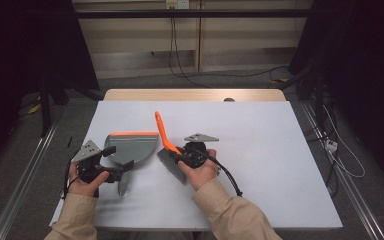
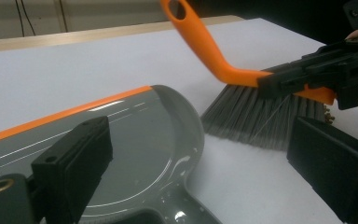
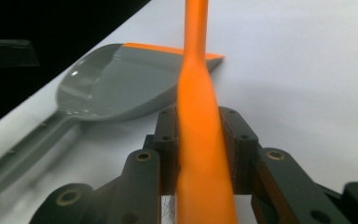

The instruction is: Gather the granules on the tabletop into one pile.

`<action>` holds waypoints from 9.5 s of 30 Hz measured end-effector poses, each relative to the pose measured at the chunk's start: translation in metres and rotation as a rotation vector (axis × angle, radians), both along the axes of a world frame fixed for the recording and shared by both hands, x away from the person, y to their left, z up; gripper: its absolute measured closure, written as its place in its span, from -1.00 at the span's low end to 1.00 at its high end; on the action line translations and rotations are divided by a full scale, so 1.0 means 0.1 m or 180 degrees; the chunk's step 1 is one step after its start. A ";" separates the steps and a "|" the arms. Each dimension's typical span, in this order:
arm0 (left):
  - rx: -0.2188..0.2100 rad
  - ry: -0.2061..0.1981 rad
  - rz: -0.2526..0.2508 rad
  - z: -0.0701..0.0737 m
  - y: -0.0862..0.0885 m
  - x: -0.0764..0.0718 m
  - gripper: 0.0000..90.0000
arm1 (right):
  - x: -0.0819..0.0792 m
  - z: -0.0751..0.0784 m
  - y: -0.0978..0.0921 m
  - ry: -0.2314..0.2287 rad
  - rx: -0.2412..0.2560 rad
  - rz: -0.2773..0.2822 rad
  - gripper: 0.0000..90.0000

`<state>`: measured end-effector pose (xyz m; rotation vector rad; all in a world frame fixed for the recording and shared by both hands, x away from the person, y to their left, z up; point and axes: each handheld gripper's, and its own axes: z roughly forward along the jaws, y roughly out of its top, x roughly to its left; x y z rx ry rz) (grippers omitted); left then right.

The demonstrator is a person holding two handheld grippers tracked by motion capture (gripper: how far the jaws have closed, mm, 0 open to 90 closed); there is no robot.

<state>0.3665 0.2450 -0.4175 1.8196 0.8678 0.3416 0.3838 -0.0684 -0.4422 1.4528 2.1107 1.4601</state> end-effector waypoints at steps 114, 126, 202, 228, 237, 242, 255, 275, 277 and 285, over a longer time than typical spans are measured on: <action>0.0055 0.0066 0.0048 -0.04 -0.04 0.04 -0.85 | 0.46 0.07 -1.02 -0.1150 -0.0529 0.2155 0.58; 0.0080 0.0068 0.0024 -0.04 -0.04 0.02 -0.85 | 0.46 0.20 -1.43 -0.1012 -0.0563 0.1276 0.57; 0.0087 0.0096 -0.0011 -0.02 -0.05 -0.03 -0.85 | -0.04 0.27 -0.94 -0.0038 -0.1211 -0.0353 0.59; 0.0108 0.0097 -0.0035 -0.02 -0.06 -0.02 -0.85 | 0.01 0.27 -0.83 -0.0073 -0.1209 -0.0357 0.59; 0.0117 0.0094 -0.0040 -0.02 -0.05 -0.02 -0.85 | 0.06 0.25 -0.78 -0.0082 -0.1079 -0.0397 0.59; 0.0112 0.0103 -0.0026 -0.02 -0.04 -0.02 -0.85 | 0.08 0.24 -0.71 -0.0100 -0.1069 -0.0426 0.59; 0.0088 0.0095 -0.0017 -0.02 -0.04 -0.02 -0.85 | 0.07 0.36 -0.65 -0.0197 -0.0951 -0.0449 0.59; 0.0100 0.0087 -0.0012 -0.02 -0.02 -0.02 -0.85 | 0.07 0.35 0.10 0.0012 -0.0466 -0.0242 0.59; 0.0093 0.0080 -0.0016 -0.01 -0.02 -0.02 -0.85 | 0.06 0.29 0.13 0.0062 -0.0528 -0.0229 0.58; 0.0112 0.0087 -0.0017 -0.02 -0.03 -0.02 -0.85 | 0.00 0.22 -0.06 0.0143 -0.0598 -0.0342 0.58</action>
